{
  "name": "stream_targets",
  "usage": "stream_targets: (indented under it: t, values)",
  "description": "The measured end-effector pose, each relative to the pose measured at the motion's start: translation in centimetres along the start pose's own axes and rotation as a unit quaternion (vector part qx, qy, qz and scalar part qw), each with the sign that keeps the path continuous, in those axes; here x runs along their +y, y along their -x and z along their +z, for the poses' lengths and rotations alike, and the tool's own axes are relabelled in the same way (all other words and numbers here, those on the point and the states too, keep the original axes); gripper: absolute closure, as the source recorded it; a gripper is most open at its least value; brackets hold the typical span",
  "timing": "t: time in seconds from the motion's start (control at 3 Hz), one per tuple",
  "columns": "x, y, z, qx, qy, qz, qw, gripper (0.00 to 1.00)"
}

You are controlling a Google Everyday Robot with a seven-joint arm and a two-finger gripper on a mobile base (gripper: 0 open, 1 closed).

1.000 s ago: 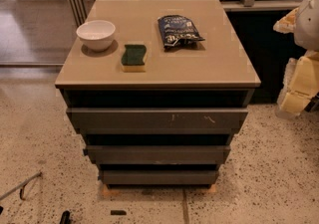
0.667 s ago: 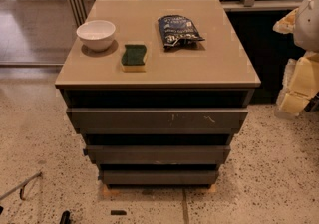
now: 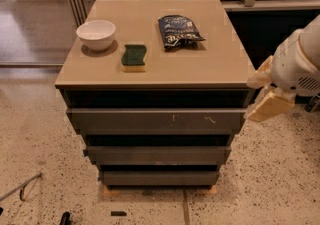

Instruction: Open middle drawer

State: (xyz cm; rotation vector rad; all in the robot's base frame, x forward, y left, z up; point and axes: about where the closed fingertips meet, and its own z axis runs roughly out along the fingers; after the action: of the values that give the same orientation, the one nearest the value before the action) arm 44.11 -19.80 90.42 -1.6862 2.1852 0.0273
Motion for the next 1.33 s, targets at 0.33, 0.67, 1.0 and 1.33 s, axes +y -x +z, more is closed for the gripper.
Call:
stream_targets:
  t: [0.33, 0.67, 1.0, 1.33]
  values:
    - [1.9, -0.3, 9.7, -0.044, 0.047, 0.018, 0.9978, 0.71]
    - [0.8, -0.1, 12.5, -0.063, 0.033, 0.027, 0.9971, 0.94]
    - [0.8, -0.1, 12.4, -0.063, 0.032, 0.027, 0.9971, 1.0]
    - [1.1, -0.7, 14.0, -0.051, 0.014, 0.017, 0.9984, 1.0]
